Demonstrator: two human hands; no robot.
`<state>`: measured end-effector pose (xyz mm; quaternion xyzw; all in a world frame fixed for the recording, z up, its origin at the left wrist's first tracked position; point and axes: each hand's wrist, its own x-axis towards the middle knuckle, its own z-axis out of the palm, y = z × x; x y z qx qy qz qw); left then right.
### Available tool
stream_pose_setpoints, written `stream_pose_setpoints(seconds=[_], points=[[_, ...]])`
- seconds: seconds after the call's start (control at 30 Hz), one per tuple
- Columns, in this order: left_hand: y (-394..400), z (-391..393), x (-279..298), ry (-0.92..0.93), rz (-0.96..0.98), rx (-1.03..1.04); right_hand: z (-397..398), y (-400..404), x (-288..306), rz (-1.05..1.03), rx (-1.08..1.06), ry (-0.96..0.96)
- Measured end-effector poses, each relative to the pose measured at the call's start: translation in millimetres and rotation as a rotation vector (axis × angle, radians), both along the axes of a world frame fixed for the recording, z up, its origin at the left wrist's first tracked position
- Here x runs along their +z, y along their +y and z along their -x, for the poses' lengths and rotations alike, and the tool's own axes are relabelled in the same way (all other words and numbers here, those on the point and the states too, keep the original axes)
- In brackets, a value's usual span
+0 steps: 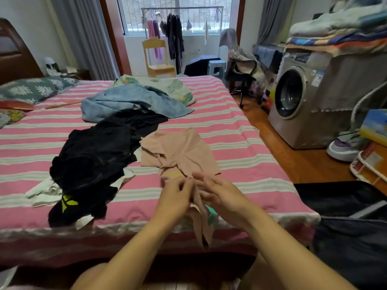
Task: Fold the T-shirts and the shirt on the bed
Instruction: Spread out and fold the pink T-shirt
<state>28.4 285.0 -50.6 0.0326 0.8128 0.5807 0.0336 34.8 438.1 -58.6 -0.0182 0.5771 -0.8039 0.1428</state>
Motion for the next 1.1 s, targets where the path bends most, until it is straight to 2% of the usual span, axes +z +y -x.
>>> stream_pose_setpoints(seconds=[0.07,0.13,0.2,0.4,0.5,0.6,0.63,0.83,0.93,1.0,1.1], points=[[-1,1,6,-0.102,-0.138,0.061,-7,1,-12,-0.027,-0.011,0.012],[-4,-2,15,-0.208,-0.268,0.048,-13,2,-24,-0.152,-0.048,0.067],[-7,-4,18,-0.270,-0.309,0.004,-18,2,-27,-0.305,-0.078,0.169],[-28,-10,11,-0.131,-0.097,-0.189,-24,-12,-19,-0.477,-0.134,0.342],[-32,-19,3,-0.034,-0.029,-0.182,-29,-19,-19,-0.517,-0.148,0.374],[-37,-19,-8,0.168,0.232,-0.134,-33,-21,-19,-0.561,-0.174,0.358],[-37,-21,-8,0.195,0.264,-0.124,-32,-21,-20,-0.582,-0.176,0.350],[-35,-24,-5,0.099,0.079,-0.007,-23,-17,-20,-0.642,-0.230,0.350],[-33,-19,-5,0.046,0.000,-0.045,-18,-17,-19,-0.683,-0.235,0.379],[-29,-18,-3,0.078,0.066,-0.118,-15,-19,-16,-0.740,-0.248,0.431],[-27,-12,5,0.255,0.305,-0.126,-7,-16,-6,-0.812,-0.280,0.500]])
